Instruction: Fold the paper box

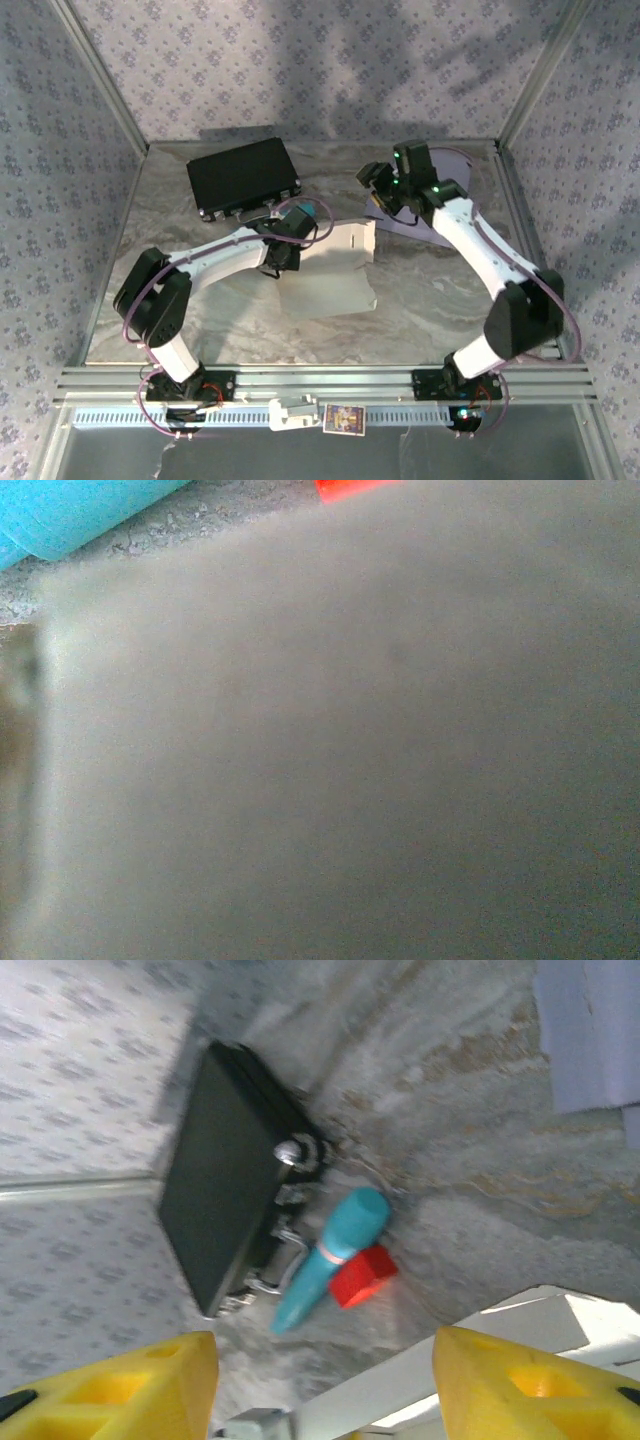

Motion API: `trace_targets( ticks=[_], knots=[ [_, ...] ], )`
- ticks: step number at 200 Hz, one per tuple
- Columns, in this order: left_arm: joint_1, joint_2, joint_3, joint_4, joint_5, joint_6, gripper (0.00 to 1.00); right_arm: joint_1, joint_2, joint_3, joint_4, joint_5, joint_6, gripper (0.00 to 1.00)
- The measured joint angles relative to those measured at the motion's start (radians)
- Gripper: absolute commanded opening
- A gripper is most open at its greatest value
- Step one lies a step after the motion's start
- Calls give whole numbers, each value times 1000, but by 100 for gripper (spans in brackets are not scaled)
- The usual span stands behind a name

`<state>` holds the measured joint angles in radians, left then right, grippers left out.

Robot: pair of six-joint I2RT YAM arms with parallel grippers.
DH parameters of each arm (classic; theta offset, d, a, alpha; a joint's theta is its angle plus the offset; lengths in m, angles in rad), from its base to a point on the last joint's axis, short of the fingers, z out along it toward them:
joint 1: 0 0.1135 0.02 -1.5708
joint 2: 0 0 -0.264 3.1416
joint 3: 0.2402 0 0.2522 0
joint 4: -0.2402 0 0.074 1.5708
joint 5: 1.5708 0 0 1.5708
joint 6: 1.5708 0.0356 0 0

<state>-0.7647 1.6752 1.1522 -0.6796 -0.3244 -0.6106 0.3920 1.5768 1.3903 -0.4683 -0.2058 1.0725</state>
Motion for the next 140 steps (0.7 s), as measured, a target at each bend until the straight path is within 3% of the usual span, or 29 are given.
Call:
trace_targets(
  ticks=[41,140],
  knots=[
    [2,4,0,-6,15,0,0,48,186,74,-158,8,-117,57],
    [11,18,1,-10,29,2,0,53,196,53,-195,-18,-145,57]
  ],
)
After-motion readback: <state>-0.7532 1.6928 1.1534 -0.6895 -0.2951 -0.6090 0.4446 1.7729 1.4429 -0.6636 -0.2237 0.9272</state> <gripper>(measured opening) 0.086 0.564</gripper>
